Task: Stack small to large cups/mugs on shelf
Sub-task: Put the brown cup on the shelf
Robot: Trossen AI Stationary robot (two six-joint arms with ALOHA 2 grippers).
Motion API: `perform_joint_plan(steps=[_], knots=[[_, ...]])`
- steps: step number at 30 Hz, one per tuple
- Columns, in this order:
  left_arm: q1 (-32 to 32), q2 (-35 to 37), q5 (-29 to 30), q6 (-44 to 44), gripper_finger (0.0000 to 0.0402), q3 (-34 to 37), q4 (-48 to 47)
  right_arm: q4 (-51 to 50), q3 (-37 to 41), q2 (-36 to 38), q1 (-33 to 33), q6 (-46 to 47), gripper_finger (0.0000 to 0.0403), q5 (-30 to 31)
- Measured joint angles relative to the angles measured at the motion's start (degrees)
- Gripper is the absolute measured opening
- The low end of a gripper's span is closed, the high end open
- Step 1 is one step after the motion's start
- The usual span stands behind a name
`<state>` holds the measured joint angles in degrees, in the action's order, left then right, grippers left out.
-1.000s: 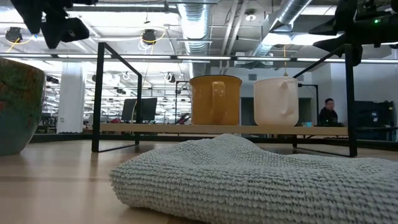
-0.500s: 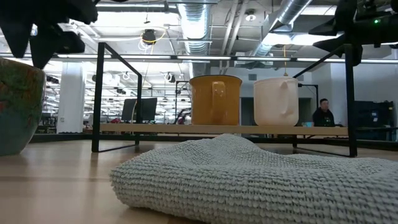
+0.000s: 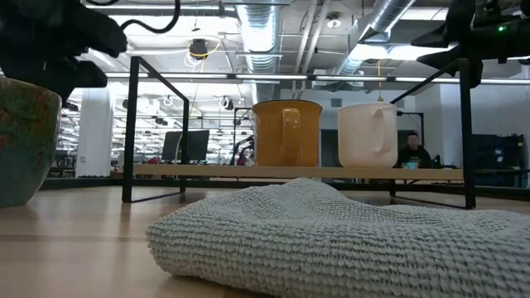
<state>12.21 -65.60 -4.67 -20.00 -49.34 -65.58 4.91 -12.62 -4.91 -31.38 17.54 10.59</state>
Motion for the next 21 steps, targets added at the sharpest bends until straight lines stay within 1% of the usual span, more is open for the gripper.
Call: perform_joint_plan(steps=[4,11,15,18,21], knots=[[0.0,0.0,1.1,-0.9,0.0171,1.1,0.7,0.0,0.0,0.0,0.0,0.0,0.0233,0.0],[-0.6,0.0,3.1,-6.6,0.0171,1.6,0.7,0.0,0.0,0.0,0.0,-0.1,0.0233,0.0],[-0.6,0.0,3.2,-5.9,0.0171,1.6,0.7,0.0,0.0,0.0,0.0,-0.1,0.0233,0.0],[-0.6,0.0,2.4,-5.9,0.0171,1.6,0.7,0.0,0.0,0.0,0.0,-0.1,0.0233,0.0],[-0.6,0.0,0.2,-5.8,0.0171,1.6,0.7,0.0,0.0,0.0,0.0,-0.1,0.0233,0.0]])
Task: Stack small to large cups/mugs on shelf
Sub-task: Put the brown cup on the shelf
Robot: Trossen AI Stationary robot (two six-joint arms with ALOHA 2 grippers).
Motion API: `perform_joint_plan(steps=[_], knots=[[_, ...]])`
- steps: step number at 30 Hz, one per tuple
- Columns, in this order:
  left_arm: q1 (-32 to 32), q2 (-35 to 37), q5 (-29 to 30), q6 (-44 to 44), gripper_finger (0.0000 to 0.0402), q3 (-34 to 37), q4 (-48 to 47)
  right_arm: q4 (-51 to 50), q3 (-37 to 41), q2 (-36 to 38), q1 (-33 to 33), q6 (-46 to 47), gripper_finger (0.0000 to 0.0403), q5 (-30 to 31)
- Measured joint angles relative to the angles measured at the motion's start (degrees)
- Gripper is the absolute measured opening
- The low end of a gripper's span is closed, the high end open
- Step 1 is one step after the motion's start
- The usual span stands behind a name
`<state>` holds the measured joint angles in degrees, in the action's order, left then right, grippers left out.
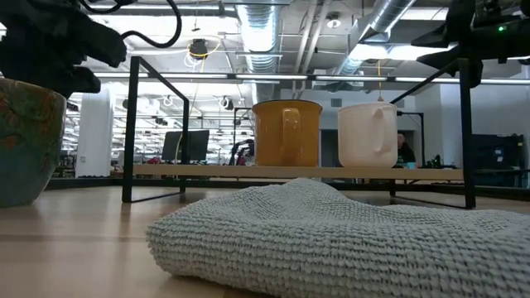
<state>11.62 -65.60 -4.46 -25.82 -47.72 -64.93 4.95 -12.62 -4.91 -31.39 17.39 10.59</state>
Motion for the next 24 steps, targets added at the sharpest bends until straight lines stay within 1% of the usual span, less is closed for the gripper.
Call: perform_joint_plan(steps=[2,5,13,16,24], knots=[[0.0,0.0,-1.3,0.0,0.0165,0.0,0.0,0.0,0.0,0.0,0.0,0.0,0.0233,0.0],[0.0,0.0,-1.7,0.0,0.0142,0.0,0.0,0.0,0.0,0.0,0.0,0.0,0.0233,0.0],[0.0,0.0,-0.8,0.1,0.0043,0.0,0.0,0.0,0.0,0.0,0.0,-1.3,0.0233,0.0],[0.0,0.0,-0.7,0.9,0.0015,0.0,-0.1,0.0,0.0,0.0,0.0,-1.4,0.0233,0.0],[0.0,0.1,-0.8,0.3,0.0010,0.0,-0.1,0.0,0.0,0.0,0.0,-1.4,0.0233,0.0]])
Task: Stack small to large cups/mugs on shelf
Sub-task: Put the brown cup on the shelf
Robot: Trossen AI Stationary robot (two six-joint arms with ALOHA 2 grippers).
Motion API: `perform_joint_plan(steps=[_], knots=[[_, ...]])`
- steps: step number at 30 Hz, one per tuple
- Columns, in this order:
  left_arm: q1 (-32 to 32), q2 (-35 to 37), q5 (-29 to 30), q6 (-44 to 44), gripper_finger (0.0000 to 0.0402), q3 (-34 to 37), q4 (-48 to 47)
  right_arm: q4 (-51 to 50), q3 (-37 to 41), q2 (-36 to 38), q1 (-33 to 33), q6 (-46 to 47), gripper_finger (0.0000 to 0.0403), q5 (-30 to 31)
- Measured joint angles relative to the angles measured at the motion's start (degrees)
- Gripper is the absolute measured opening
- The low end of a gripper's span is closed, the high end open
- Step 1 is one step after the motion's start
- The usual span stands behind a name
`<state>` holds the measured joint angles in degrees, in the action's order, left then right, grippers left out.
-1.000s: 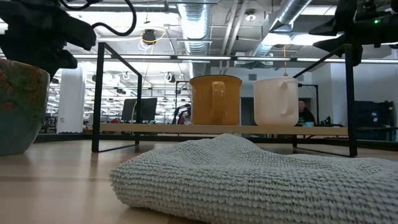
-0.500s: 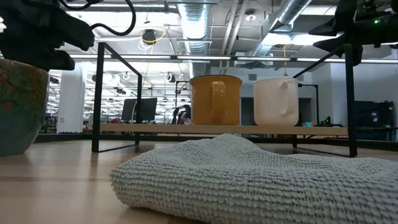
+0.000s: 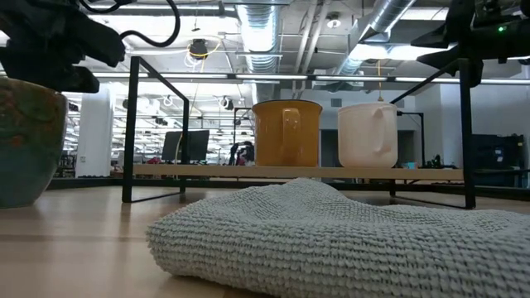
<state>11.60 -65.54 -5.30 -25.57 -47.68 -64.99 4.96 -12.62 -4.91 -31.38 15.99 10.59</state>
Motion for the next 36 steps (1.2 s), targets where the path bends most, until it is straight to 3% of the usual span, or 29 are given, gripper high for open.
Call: perform_joint_plan(steps=[10,18,25,36], knots=[[-2.1,0.7,2.6,-2.2,0.0010,-2.7,-0.2,0.0,0.0,0.0,0.0,-0.1,0.0233,0.0],[-7.0,5.6,-0.4,-2.0,0.0010,-9.6,-7.2,0.0,0.0,0.0,0.0,0.0,0.0233,0.0],[-12.7,6.8,-0.6,0.7,0.0010,-21.0,-16.2,0.2,0.0,0.0,0.0,0.0,0.0233,0.0],[-19.1,4.9,0.9,5.5,0.0010,-41.6,-17.3,0.2,0.0,0.0,0.0,0.0,0.0233,0.0]])
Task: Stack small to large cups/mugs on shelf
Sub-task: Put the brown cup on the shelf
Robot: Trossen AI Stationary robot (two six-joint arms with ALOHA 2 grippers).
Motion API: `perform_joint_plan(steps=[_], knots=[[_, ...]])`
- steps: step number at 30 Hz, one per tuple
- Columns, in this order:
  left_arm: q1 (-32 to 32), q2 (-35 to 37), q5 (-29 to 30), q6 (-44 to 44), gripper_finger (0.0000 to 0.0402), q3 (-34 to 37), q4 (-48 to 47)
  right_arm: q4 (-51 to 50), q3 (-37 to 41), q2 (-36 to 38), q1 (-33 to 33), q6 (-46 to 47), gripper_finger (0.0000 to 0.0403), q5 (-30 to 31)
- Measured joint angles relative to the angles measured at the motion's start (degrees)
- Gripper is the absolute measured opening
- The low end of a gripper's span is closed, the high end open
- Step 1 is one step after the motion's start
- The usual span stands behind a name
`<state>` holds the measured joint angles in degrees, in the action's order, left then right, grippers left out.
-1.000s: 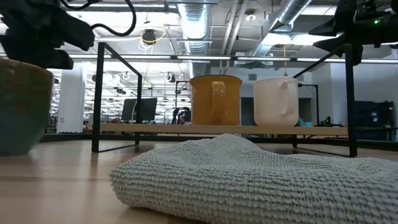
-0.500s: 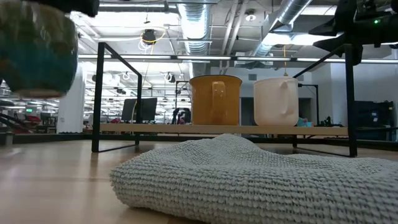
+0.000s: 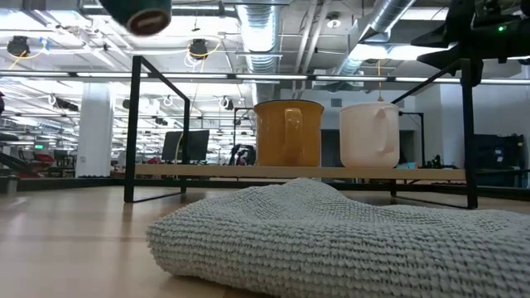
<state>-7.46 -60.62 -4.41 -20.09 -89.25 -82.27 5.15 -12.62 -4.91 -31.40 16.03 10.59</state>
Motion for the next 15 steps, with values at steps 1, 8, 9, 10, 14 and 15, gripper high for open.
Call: perform_joint_plan(steps=[1,8,9,10,14,15], knots=[[-0.5,-0.5,0.0,0.3,0.0010,-1.6,-0.3,0.0,0.0,0.0,0.0,0.0,0.0233,0.0],[-4.4,-8.5,2.2,7.6,0.0010,-8.3,-1.4,0.1,0.0,0.0,0.0,0.0,0.0233,0.0],[-5.1,-10.1,2.1,9.3,0.0010,-9.0,-1.3,0.1,0.0,0.0,0.0,0.0,0.0233,0.0],[-6.0,-11.9,2.0,10.7,0.0010,-9.8,-1.4,0.1,0.0,0.0,0.0,0.0,0.0233,0.0],[-9.8,-19.9,0.8,17.6,0.0010,-14.3,-5.1,0.1,0.0,0.0,0.0,0.0,0.0233,0.0],[-10.8,-21.9,0.1,18.8,0.0010,-15.8,-6.1,0.1,0.0,0.0,0.0,0.0,0.0233,0.0]])
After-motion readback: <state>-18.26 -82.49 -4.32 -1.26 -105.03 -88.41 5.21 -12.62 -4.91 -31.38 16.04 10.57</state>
